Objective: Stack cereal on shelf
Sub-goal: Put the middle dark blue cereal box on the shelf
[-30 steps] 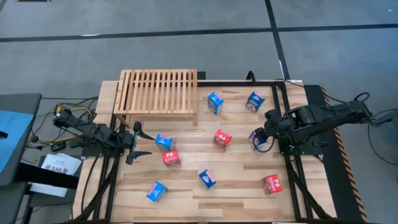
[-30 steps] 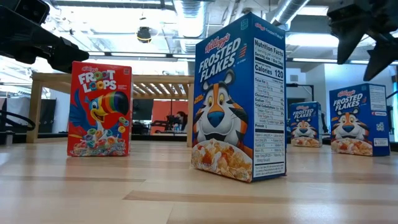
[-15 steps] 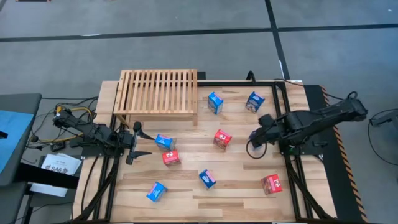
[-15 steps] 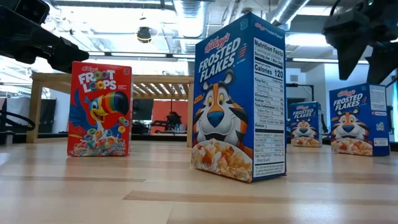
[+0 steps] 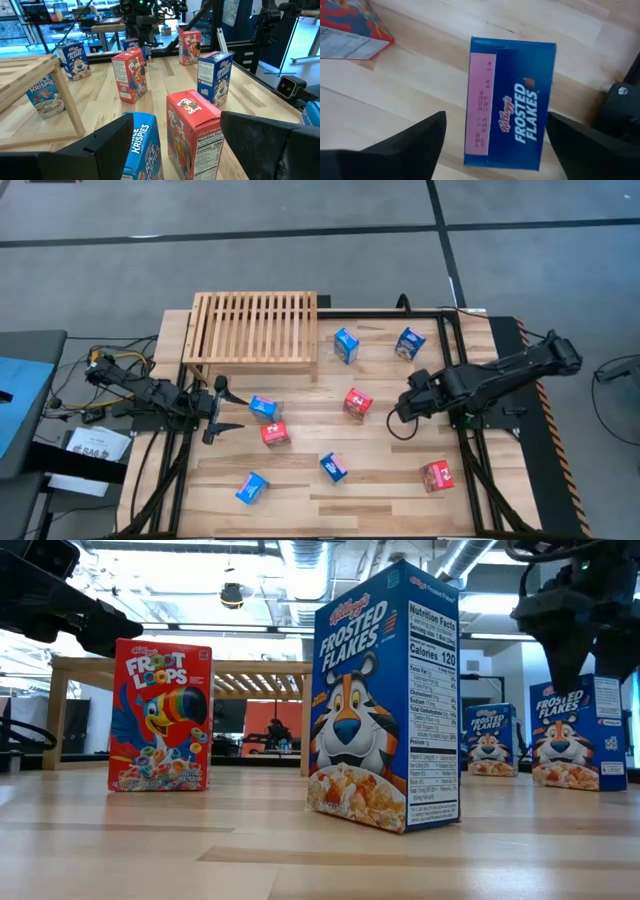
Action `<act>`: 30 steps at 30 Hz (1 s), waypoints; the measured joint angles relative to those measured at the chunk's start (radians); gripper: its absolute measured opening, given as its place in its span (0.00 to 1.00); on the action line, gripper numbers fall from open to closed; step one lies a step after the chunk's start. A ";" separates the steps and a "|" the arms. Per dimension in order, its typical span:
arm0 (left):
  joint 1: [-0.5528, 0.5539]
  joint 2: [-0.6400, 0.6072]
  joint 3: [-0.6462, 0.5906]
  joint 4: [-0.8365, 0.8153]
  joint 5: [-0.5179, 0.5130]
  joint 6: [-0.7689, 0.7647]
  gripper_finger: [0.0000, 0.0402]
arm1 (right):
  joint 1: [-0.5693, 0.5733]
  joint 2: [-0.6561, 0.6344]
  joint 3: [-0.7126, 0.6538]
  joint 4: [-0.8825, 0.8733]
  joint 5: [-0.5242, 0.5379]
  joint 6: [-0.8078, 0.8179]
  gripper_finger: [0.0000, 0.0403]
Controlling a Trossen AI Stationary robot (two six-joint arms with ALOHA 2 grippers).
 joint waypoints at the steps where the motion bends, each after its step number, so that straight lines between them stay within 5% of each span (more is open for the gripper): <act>1: 0.000 0.000 0.000 0.000 0.000 0.000 0.72 | 0.000 0.006 0.000 0.002 -0.002 0.000 0.85; 17: 0.000 0.000 0.000 0.000 0.000 0.000 0.72 | 0.000 0.009 0.000 0.014 -0.020 0.016 0.52; 30: 0.000 0.000 0.000 0.000 0.000 0.000 0.72 | 0.000 0.009 0.034 0.015 -0.023 0.016 0.50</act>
